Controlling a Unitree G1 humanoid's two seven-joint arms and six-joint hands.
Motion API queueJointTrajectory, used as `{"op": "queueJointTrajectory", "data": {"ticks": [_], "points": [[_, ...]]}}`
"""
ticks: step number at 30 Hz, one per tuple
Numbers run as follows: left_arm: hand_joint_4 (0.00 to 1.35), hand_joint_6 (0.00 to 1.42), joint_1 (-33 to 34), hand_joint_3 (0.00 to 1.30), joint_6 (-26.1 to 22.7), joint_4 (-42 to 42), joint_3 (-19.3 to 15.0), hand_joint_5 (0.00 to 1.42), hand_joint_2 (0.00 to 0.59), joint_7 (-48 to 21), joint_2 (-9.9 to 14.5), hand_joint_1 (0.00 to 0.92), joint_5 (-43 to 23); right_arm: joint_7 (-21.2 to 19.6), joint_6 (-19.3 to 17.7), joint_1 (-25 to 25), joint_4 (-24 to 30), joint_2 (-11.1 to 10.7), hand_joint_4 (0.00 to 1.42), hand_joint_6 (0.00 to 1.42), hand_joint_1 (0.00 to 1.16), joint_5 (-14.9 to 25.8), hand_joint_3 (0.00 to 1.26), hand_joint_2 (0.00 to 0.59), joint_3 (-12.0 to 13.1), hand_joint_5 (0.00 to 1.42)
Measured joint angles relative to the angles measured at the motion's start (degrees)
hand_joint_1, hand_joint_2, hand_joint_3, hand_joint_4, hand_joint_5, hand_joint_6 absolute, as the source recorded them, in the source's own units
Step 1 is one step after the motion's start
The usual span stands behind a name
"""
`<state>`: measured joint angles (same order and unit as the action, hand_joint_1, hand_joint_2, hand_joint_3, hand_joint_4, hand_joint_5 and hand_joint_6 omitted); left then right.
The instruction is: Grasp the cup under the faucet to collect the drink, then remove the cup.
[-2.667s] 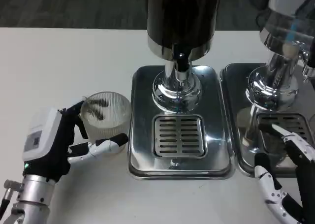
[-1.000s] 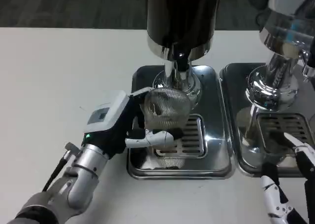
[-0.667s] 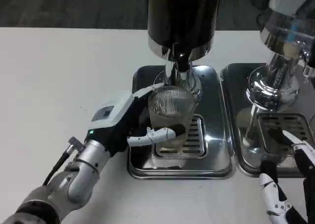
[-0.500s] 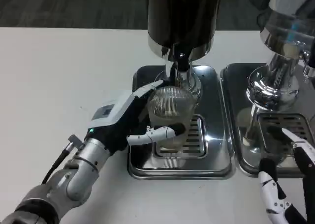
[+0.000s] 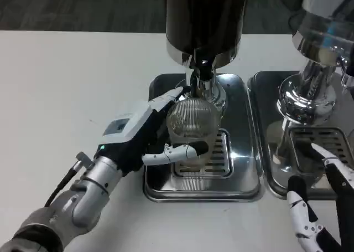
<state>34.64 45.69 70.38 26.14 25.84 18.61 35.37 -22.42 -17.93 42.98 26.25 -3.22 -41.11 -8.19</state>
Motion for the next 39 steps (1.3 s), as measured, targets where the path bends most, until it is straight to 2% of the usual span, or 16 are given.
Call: {"op": "queueJointTrajectory", "data": {"ticks": [5,16,21,26,30,31,32,34,37,39], "points": [[0.0,0.18,-0.9,0.06,0.9,-1.4,0.0,0.09,0.03,1.7,1.0,0.057,1.1,0.3,0.0,-0.4,-1.0,0.0,0.23,0.15,0.31,-0.1,0.27,0.427,0.0,0.22],[0.0,0.18,-1.0,0.06,2.8,-2.6,-1.0,0.09,0.033,3.8,3.1,0.051,1.0,0.3,0.0,-1.4,-1.6,0.2,0.21,0.15,0.31,0.1,0.26,0.43,0.0,0.21],[0.0,0.21,-2.5,0.05,6.1,-4.7,-2.8,0.1,0.054,4.1,4.5,0.047,0.5,0.3,0.0,-2.1,-2.4,0.3,0.21,0.15,0.31,0.5,0.26,0.43,-0.1,0.21],[0.0,0.22,-5.7,0.05,12.8,-7.5,-7.0,0.11,0.068,0.2,7.6,0.022,-5.0,0.2,0.0,-3.4,-3.7,0.3,0.2,0.15,0.32,1.0,0.26,0.43,-0.4,0.21],[0.05,0.24,-7.1,0.09,16.8,-9.5,-10.8,0.14,0.11,-5.8,9.8,0.0,-11.5,0.2,0.0,-4.8,-4.1,0.3,0.22,0.14,0.32,1.3,0.26,0.43,-0.8,0.21],[0.07,0.24,-7.7,0.1,18.4,-10.3,-12.5,0.14,0.108,-12.3,9.9,0.0,-18.0,0.2,0.0,-5.1,-4.5,0.3,0.23,0.13,0.31,1.3,0.26,0.424,-1.1,0.21],[0.08,0.25,-7.8,0.13,18.8,-10.6,-13.1,0.16,0.111,-13.9,10.0,0.0,-19.9,0.2,0.0,-5.4,-4.8,0.3,0.23,0.13,0.31,1.3,0.26,0.423,-1.2,0.21],[0.12,0.27,-7.9,0.18,19.0,-11.7,-15.0,0.18,0.105,-22.5,10.1,0.0,-27.7,0.2,0.0,-6.3,-5.8,0.3,0.23,0.13,0.31,1.3,0.26,0.422,-1.2,0.21],[0.12,0.28,-7.9,0.2,13.7,-15.4,-18.0,0.18,0.094,-40.9,10.0,0.0,-42.2,0.2,0.0,-7.2,-6.2,0.3,0.24,0.13,0.31,1.6,0.26,0.422,-1.4,0.21],[0.11,0.25,-7.8,0.19,4.9,-18.0,-20.8,0.15,0.092,-55.8,9.8,0.0,-52.4,0.2,0.0,-7.9,-6.9,0.4,0.24,0.13,0.31,1.8,0.26,0.421,-1.6,0.21]]}}
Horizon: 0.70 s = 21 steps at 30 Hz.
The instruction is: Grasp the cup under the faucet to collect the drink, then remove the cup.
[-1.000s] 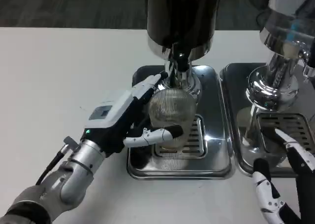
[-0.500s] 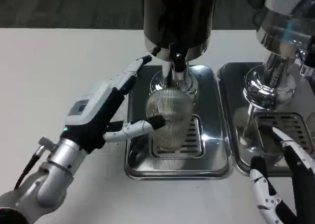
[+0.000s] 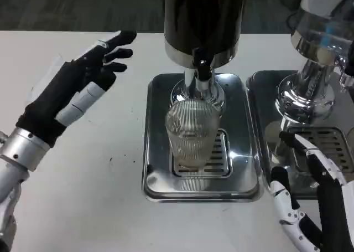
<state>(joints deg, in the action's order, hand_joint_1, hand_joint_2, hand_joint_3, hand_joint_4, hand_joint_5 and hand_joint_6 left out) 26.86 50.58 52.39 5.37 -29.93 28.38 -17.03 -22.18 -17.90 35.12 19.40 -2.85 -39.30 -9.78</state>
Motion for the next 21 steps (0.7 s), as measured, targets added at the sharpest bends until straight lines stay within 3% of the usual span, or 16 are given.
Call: {"op": "queueJointTrajectory", "data": {"ticks": [1,3,7,16,21], "points": [[0.09,0.24,0.3,0.19,-3.7,-0.7,-0.8,0.14,0.094,-4.7,0.0,0.0,-3.1,0.0,0.0,-0.3,-0.3,0.0,0.24,0.13,0.31,0.1,0.26,0.421,0.0,0.21],[0.07,0.22,1.6,0.17,-16.5,-3.1,-3.7,0.13,0.091,-17.9,0.0,0.0,-10.7,0.0,0.0,-1.0,-1.3,0.1,0.24,0.13,0.31,0.1,0.26,0.421,-0.4,0.21],[0.05,0.2,5.2,0.16,-33.8,-8.0,-7.4,0.1,0.094,-31.7,0.1,0.0,-16.9,-0.8,0.0,-1.7,-2.5,0.4,0.25,0.13,0.31,0.3,0.26,0.421,-1.0,0.21],[0.05,0.18,7.3,0.16,-53.8,-13.8,-11.7,0.1,0.102,-41.3,0.1,0.0,-18.6,-2.3,-0.1,-2.6,-3.9,0.5,0.25,0.13,0.31,0.8,0.27,0.421,-1.6,0.21],[0.1,0.18,8.3,0.23,-57.4,-14.1,-13.4,0.12,0.116,-42.1,0.1,0.0,-18.4,-2.9,-0.1,-3.1,-4.8,0.7,0.26,0.13,0.31,1.0,0.27,0.421,-2.1,0.21]]}}
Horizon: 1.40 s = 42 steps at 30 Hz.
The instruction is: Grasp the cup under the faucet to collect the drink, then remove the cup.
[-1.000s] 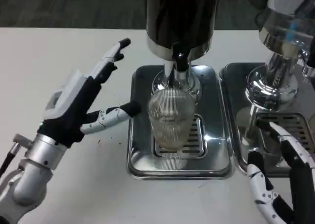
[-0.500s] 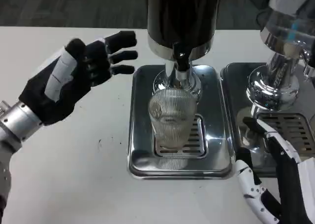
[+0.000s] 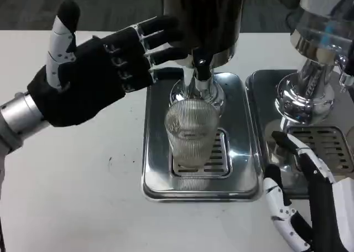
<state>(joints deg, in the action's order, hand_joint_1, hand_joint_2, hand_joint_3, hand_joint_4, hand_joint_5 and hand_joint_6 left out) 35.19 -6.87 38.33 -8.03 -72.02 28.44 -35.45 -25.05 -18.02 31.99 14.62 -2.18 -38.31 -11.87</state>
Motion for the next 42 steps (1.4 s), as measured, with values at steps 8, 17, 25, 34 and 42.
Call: {"op": "queueJointTrajectory", "data": {"ticks": [8,17,25,34,42], "points": [[0.13,0.18,2.4,0.27,-2.9,-1.2,-1.1,0.13,0.112,0.0,-0.2,0.0,0.2,-0.9,-0.1,-0.1,-1.0,0.4,0.26,0.13,0.31,0.6,0.27,0.421,-0.8,0.21],[0.13,0.17,4.3,0.28,-2.5,-1.8,-1.0,0.14,0.109,0.1,-2.7,0.0,2.4,-1.2,-0.1,-0.1,-1.2,0.4,0.26,0.13,0.3,1.6,0.28,0.421,-0.8,0.21],[0.13,0.17,5.7,0.28,-1.7,-1.8,-1.2,0.14,0.108,1.3,-4.1,0.0,3.6,-1.5,-0.1,-0.3,-1.8,0.6,0.26,0.13,0.3,1.9,0.28,0.421,-0.8,0.21],[0.13,0.17,6.1,0.28,-3.4,-1.9,-2.4,0.14,0.107,2.5,-6.2,0.0,4.0,-1.5,-0.3,-0.2,-2.8,1.0,0.27,0.13,0.3,2.4,0.28,0.421,-0.9,0.21],[0.13,0.17,7.3,0.28,-5.9,-4.2,-3.0,0.14,0.106,2.5,-7.8,0.0,2.2,-1.5,-0.3,0.3,-2.8,1.1,0.27,0.13,0.3,2.4,0.29,0.421,-0.9,0.21]]}}
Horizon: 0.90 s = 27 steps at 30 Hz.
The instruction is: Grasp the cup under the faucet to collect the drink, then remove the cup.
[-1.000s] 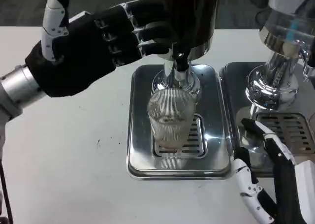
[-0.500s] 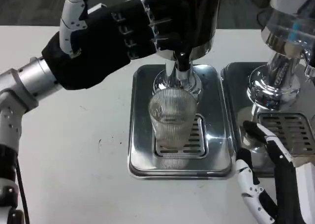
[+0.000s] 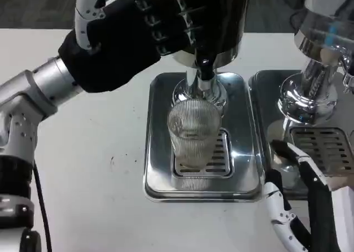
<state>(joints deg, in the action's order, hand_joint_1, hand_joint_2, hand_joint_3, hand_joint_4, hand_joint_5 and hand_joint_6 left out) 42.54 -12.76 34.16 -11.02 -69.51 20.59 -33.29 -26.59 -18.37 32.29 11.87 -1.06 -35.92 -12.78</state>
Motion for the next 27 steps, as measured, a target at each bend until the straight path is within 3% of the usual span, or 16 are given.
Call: {"op": "queueJointTrajectory", "data": {"ticks": [8,27], "points": [[0.13,0.17,0.0,0.28,-0.5,-0.7,-0.1,0.14,0.101,1.1,-0.5,0.0,0.2,0.0,0.0,0.5,0.3,0.0,0.27,0.13,0.31,0.1,0.29,0.427,0.1,0.21],[0.12,0.16,0.4,0.26,9.3,4.8,1.1,0.13,0.093,3.7,-2.3,0.0,6.2,0.0,0.0,1.4,0.9,-0.1,0.27,0.13,0.31,0.3,0.29,0.43,0.1,0.21]]}}
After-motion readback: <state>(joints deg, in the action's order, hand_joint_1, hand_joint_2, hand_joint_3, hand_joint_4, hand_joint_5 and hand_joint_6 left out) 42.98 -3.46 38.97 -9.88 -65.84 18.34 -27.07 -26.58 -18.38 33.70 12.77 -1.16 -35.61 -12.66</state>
